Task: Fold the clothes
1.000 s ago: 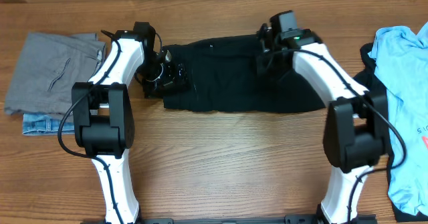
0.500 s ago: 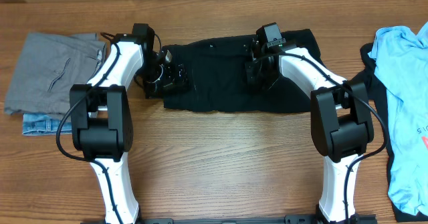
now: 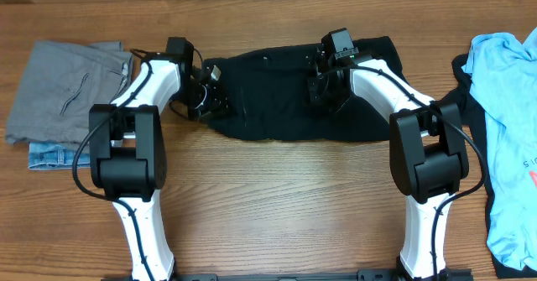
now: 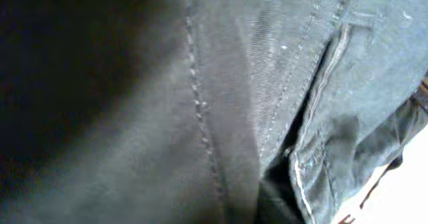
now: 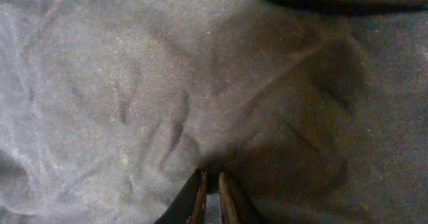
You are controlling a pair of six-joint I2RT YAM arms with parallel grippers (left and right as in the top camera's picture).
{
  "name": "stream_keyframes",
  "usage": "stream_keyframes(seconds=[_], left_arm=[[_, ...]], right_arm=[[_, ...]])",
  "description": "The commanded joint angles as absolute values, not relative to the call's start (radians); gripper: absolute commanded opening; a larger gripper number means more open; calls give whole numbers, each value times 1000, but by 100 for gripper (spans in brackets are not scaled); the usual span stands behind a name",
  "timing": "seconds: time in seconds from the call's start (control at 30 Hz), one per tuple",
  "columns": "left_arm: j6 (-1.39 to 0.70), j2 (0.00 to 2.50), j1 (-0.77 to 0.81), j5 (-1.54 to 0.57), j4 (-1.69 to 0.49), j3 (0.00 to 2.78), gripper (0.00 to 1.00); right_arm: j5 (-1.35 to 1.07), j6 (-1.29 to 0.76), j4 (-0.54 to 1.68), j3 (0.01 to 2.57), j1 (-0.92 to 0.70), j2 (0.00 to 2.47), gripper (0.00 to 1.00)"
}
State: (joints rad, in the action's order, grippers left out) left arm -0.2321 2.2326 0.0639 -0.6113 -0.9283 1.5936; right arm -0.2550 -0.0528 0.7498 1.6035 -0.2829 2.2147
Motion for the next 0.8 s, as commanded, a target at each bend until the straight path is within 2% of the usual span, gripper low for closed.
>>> stream_keyframes(seconds=[0.0,0.3,0.63,0.77], left_arm=[[-215,2257,72,-636,-979,1645,4],[-213,2257,71,-281,-1204,1686,4],[-240,2252,72,1,-1294,1739,4],[-239,2220,72,40,-1340,1817,4]], right_arm=[[-240,-60,768,1588,-288,2278,8],[-259,-106,863,1588,-327,2278,4],[-208,-269,890,1613,-512,2277,4],[-172,-313,916,1655,-542,2243,4]])
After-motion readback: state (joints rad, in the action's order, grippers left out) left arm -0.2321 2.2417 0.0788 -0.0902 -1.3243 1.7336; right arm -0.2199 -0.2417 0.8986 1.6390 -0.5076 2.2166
